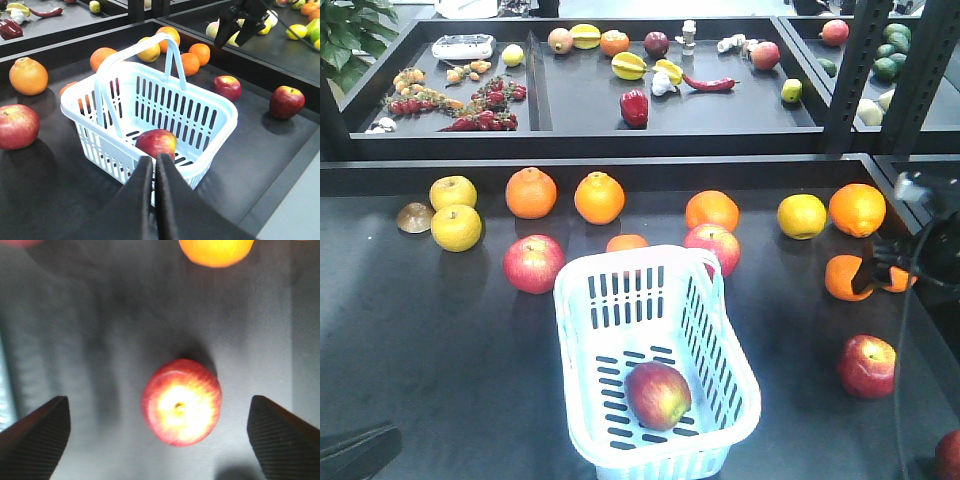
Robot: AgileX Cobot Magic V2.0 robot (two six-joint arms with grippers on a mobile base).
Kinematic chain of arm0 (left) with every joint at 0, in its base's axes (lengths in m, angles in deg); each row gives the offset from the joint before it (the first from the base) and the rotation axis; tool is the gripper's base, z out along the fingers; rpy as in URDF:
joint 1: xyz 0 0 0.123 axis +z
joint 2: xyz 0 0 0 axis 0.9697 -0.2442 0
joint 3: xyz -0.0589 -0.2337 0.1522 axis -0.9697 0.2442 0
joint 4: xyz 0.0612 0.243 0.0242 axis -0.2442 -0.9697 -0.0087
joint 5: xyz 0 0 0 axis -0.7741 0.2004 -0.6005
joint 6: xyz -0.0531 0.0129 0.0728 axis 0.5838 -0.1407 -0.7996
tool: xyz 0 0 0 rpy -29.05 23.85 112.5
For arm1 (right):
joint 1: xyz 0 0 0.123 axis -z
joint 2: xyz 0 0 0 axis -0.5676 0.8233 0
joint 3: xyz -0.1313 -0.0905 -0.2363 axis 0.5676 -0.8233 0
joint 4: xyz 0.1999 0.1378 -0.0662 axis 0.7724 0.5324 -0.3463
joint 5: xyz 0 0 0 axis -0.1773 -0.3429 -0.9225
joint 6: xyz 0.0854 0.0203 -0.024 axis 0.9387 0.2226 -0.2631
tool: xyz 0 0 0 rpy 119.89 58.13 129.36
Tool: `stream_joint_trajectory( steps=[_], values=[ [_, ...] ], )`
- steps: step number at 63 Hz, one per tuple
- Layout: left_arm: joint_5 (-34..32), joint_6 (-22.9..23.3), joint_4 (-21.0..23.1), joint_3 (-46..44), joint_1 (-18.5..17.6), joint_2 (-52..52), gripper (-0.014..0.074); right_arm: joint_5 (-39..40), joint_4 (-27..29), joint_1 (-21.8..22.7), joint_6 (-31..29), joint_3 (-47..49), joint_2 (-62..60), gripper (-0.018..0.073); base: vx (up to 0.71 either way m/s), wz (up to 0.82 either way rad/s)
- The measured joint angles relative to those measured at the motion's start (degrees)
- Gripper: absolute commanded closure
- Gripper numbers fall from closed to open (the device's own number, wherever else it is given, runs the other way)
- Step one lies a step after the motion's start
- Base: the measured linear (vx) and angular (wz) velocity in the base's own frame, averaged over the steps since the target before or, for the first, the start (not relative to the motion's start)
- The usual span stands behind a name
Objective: Pick three apples into basket with both arms
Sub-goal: 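Grasp the red apple beside the oranges with the right gripper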
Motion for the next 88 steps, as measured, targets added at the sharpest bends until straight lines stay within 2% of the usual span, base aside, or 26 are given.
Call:
stream_joint_trajectory(
  steps=[27, 44, 57, 62, 68, 74, 84, 88],
  values=[
    [0.0, 0.0, 0.0, 0.0, 0.0, 0.0, 0.0603, 1.2, -3.2, -2.9, 0.8, 0.1, 9.2, -0.0091, 0.0, 0.0],
    [0.0, 0.0, 0.0, 0.0, 0.0, 0.0, 0.0603, 2.3, -6.5, -3.4, 5.0, 0.2, 12.7, -0.0081, 0.0, 0.0],
    [0.0, 0.0, 0.0, 0.0, 0.0, 0.0, 0.0603, 1.8, -7.8, -3.4, 5.6, 0.4, 14.5, -0.0034, 0.0, 0.0],
    [0.0, 0.0, 0.0, 0.0, 0.0, 0.0, 0.0603, 1.5, -8.0, -3.4, 5.7, 0.4, 14.7, 0.0027, 0.0, 0.0],
    [0.0, 0.0, 0.0, 0.0, 0.0, 0.0, 0.0603, 0.2, -8.1, -3.4, 5.9, 0.4, 14.7, 0.0144, 0.0, 0.0],
    [0.0, 0.0, 0.0, 0.0, 0.0, 0.0, 0.0603, -1.2, -8.0, -3.4, 5.9, 0.4, 14.6, 0.0321, 0.0, 0.0],
    [0.0, 0.0, 0.0, 0.0, 0.0, 0.0, 0.0603, -3.5, -6.9, -3.4, 4.4, 0.4, 10.3, 0.0552, 0.0, 0.0],
    [0.0, 0.0, 0.0, 0.0, 0.0, 0.0, 0.0603, -4.1, -5.3, -3.4, 2.7, 0.4, 6.6, 0.0574, 0.0, 0.0]
  ],
)
